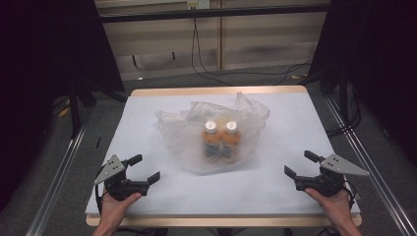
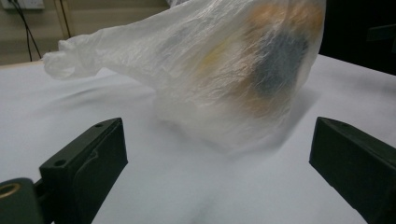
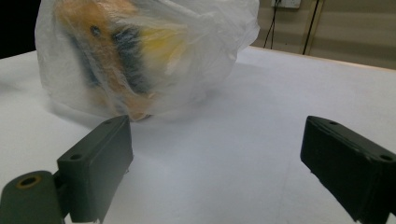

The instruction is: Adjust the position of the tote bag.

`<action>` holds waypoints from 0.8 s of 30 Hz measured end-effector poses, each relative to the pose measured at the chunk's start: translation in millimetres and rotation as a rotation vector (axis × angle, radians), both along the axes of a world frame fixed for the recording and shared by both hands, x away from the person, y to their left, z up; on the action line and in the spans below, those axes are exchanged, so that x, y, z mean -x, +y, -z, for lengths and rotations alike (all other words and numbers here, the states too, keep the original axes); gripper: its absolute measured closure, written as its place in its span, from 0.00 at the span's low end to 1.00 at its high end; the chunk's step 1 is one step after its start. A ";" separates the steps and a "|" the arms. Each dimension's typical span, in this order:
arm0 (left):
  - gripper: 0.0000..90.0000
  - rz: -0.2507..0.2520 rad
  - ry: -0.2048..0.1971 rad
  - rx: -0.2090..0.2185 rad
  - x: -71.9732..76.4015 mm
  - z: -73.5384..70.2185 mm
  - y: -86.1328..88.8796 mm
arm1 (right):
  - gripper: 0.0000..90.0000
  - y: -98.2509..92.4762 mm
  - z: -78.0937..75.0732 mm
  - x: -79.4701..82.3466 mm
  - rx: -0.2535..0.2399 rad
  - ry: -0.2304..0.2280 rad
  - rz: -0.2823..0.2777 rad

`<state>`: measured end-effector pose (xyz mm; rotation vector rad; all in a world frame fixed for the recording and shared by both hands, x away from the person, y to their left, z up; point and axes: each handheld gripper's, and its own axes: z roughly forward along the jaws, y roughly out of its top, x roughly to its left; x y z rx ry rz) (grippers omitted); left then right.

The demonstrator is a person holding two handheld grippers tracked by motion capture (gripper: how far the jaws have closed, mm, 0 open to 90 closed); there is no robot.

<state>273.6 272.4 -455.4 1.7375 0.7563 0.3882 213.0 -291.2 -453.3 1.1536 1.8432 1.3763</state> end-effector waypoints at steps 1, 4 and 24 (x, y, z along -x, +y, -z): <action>0.07 -0.002 0.009 -0.005 -1.2 0.2 1.6 | 0.12 -1.0 0.5 -1.6 -0.002 0.012 -0.003; 0.08 -0.002 0.013 0.003 -1.1 -0.2 1.4 | 0.15 -2.6 1.9 -3.4 0.005 0.030 -0.012; 0.28 0.058 0.040 -0.011 -6.5 -1.2 -5.4 | 0.44 3.3 -8.3 -17.4 0.012 0.096 -0.104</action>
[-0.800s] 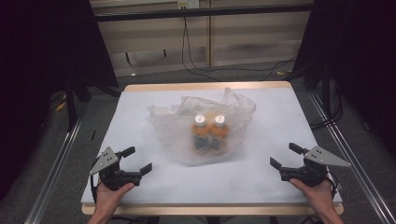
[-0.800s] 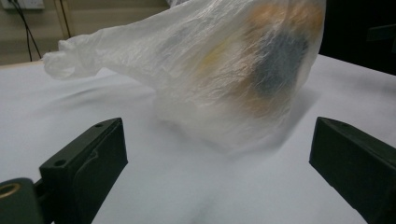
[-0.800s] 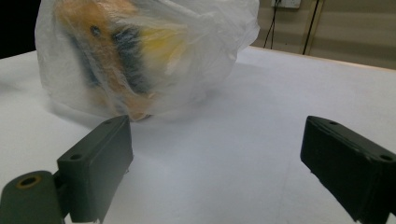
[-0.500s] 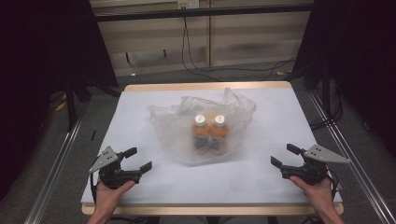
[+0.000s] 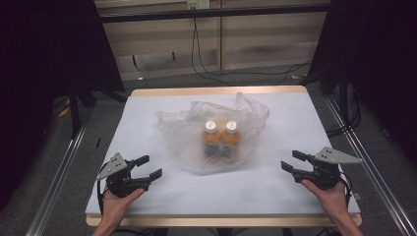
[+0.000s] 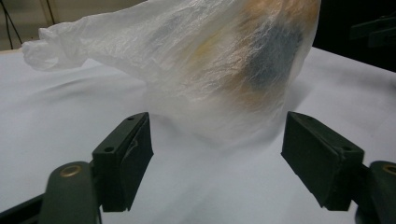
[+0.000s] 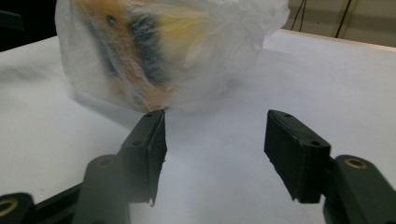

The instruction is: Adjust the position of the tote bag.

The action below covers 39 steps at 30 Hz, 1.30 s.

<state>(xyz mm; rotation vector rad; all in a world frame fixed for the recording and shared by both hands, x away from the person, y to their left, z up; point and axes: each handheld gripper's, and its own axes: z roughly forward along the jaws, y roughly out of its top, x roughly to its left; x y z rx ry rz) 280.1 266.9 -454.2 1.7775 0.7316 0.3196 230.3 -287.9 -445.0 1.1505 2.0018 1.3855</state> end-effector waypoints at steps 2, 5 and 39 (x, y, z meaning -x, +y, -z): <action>0.31 -0.005 -0.002 -0.021 -0.4 -1.5 -3.5 | 0.48 3.5 -3.7 -3.0 -0.010 0.012 -0.019; 0.33 0.006 -0.005 -0.019 -2.8 -3.3 -6.5 | 0.51 5.4 -7.7 -5.7 -0.014 0.025 -0.034; 0.41 -0.020 0.009 -0.016 -83.6 -30.8 -24.0 | 0.45 35.9 -62.3 -91.7 -0.018 0.002 -0.101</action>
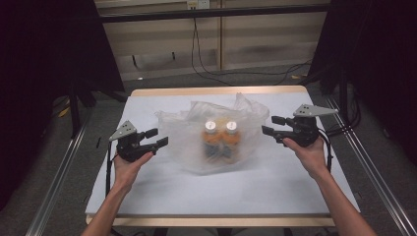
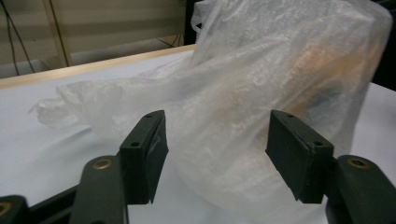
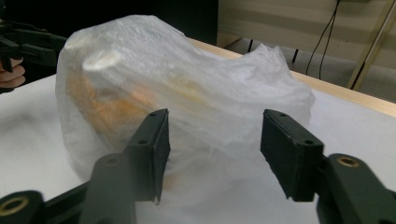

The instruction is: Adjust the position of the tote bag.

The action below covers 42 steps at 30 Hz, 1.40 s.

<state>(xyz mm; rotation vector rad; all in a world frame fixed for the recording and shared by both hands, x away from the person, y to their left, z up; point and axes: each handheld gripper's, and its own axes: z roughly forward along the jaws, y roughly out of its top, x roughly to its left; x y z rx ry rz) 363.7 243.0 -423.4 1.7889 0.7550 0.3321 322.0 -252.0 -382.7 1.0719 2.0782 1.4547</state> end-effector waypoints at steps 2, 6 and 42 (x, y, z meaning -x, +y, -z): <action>0.38 0.019 -0.001 -0.006 -3.9 -2.7 -3.0 | 0.43 3.2 -2.1 -5.5 0.014 -0.003 -0.004; 0.34 0.003 -0.007 -0.012 -6.4 -3.2 -4.4 | 0.37 6.9 -0.6 -16.7 0.039 0.003 0.003; 0.99 0.136 0.060 -0.004 -15.8 17.1 -22.1 | 0.98 18.5 26.2 -47.7 0.062 0.054 -0.022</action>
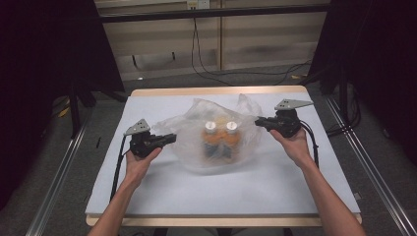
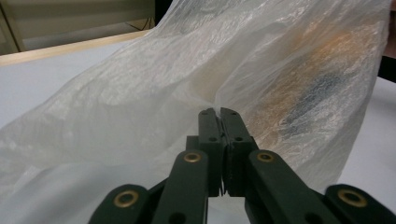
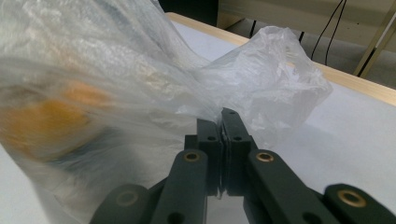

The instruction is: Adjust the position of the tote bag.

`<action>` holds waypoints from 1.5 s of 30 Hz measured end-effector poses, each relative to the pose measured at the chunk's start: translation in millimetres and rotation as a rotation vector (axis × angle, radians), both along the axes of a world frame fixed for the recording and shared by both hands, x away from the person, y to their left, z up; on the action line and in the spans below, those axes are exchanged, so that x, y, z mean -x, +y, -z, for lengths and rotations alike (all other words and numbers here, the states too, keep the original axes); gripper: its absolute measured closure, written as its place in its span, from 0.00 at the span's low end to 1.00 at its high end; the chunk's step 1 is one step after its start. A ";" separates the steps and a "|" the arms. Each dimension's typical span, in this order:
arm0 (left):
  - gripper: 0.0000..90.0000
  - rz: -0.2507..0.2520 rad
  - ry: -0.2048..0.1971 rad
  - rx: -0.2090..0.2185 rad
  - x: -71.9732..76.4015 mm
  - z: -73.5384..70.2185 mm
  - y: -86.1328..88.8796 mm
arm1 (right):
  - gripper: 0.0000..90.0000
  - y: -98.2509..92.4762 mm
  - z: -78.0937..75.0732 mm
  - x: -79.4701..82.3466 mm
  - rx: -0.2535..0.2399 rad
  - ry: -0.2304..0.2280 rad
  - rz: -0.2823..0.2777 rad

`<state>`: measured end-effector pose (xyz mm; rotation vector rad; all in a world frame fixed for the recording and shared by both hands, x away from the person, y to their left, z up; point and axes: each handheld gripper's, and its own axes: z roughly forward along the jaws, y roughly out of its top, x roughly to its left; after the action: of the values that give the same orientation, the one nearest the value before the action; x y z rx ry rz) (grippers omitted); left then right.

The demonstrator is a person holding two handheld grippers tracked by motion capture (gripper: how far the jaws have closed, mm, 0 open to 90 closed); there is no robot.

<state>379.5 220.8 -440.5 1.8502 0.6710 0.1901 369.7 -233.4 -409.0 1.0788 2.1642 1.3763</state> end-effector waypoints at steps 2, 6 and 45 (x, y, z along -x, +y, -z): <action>1.00 0.003 -0.004 0.021 1.6 -4.4 2.6 | 0.99 -0.9 -2.0 1.4 -0.001 -0.005 0.002; 1.00 0.009 -0.016 0.041 4.6 -9.6 6.7 | 0.99 -5.5 -7.2 3.5 -0.026 -0.021 -0.003; 1.00 0.111 -0.111 0.046 61.5 -46.0 6.6 | 1.00 -13.1 -40.0 71.7 -0.058 -0.120 -0.060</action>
<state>318.0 227.5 -394.5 1.8125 0.4905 0.2015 298.1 -246.5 -368.9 0.9325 2.0985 1.4986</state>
